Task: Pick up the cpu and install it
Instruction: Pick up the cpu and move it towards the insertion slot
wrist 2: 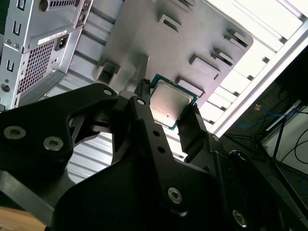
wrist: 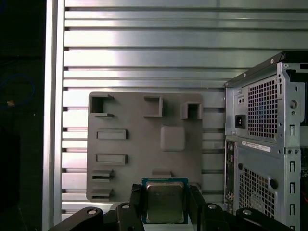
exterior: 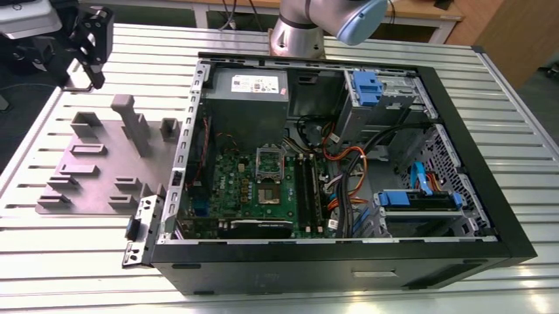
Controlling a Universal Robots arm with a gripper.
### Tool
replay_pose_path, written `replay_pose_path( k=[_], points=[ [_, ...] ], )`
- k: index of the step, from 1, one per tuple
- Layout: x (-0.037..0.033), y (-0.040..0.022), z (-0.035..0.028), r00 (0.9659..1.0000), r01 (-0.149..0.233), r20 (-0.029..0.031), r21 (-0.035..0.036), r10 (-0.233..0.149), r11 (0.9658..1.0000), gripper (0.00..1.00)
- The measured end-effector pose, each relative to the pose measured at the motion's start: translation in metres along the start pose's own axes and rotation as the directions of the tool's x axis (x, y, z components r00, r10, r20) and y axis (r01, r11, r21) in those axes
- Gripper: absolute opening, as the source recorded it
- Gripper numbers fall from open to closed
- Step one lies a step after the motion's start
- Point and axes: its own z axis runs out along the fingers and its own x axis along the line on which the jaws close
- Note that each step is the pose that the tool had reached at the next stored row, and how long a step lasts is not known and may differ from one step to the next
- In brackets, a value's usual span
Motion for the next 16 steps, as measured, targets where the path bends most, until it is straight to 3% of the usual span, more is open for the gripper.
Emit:
replay_pose_path(
  k=[7, 13, 16],
  points=[
    [-0.0129, -0.0003, 0.0003, 1.0000, -0.001, 0.0001, -0.0001, 0.001, 1.0000, 0.47],
    [-0.0169, -0.0074, 0.0002, 1.0000, -0.005, 0.0002, -0.0001, 0.005, 1.0000, 0.47],
    [-0.0227, -0.0090, 0.0001, 1.0000, -0.007, 0.0000, 0.0000, 0.007, 1.0000, 0.47]
  ],
)
